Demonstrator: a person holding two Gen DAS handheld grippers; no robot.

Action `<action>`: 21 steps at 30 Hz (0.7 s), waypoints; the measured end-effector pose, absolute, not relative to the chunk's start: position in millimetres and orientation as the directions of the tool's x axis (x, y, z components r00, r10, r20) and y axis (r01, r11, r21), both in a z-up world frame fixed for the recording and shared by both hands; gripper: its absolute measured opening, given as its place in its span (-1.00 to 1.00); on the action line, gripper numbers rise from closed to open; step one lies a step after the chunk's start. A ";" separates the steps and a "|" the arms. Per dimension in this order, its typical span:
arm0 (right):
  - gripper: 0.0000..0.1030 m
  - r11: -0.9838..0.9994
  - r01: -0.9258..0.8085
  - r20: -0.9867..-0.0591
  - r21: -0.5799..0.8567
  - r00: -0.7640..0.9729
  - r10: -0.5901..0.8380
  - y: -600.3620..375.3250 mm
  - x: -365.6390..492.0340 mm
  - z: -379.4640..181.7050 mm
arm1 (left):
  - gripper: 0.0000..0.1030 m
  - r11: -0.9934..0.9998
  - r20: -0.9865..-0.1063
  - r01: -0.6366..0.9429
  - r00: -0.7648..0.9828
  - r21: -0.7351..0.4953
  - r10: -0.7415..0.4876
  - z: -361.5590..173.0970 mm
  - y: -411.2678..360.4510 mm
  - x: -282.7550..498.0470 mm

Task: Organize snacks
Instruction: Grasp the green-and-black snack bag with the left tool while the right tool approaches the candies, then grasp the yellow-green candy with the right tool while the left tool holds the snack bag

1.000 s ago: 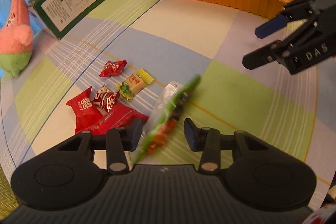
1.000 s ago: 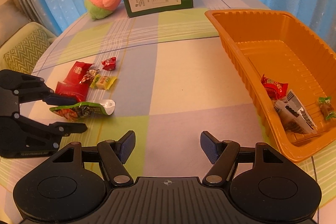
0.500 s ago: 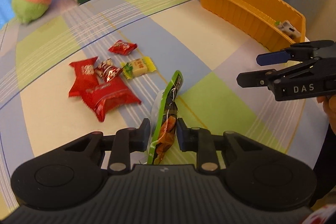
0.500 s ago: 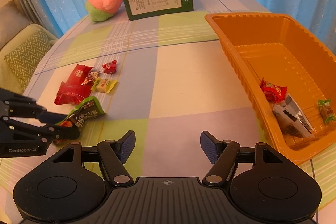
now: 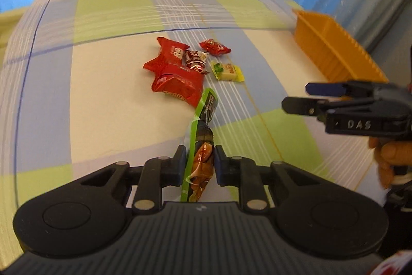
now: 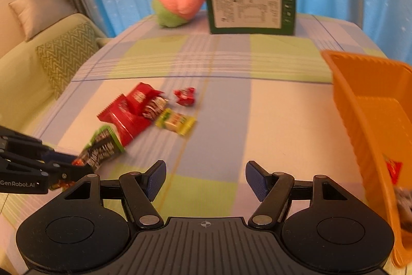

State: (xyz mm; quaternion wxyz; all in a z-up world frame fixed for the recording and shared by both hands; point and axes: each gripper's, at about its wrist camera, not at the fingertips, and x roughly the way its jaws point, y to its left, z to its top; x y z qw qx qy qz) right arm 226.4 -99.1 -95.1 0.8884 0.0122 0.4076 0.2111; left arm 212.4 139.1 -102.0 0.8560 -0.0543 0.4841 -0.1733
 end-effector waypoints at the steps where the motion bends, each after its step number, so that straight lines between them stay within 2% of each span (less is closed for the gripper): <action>1: 0.34 0.908 -0.371 -0.717 0.193 0.578 0.389 -96.2 228.0 -94.9 | -0.61 0.932 -0.805 0.229 0.473 -0.280 -0.358 -102.6 144.1 212.8; 4: 0.34 0.903 -0.385 -0.716 0.189 0.575 0.396 -88.5 232.0 -95.6 | -0.60 0.913 -0.785 0.193 0.466 -0.360 -0.408 -106.7 158.1 215.7; 8: 0.34 0.898 -0.400 -0.717 0.182 0.571 0.399 -80.5 235.8 -97.4 | -0.54 0.911 -0.782 0.181 0.467 -0.371 -0.412 -109.1 164.6 218.7; 14: 0.34 0.897 -0.404 -0.716 0.180 0.572 0.401 -76.0 235.3 -98.8 | -0.51 0.946 -0.801 0.147 0.504 -0.289 -0.323 -111.4 175.8 216.0; 21: 0.34 0.898 -0.402 -0.720 0.177 0.569 0.396 -72.7 234.8 -101.4 | -0.49 0.971 -0.803 0.206 0.554 -0.124 -0.220 -105.8 158.8 210.4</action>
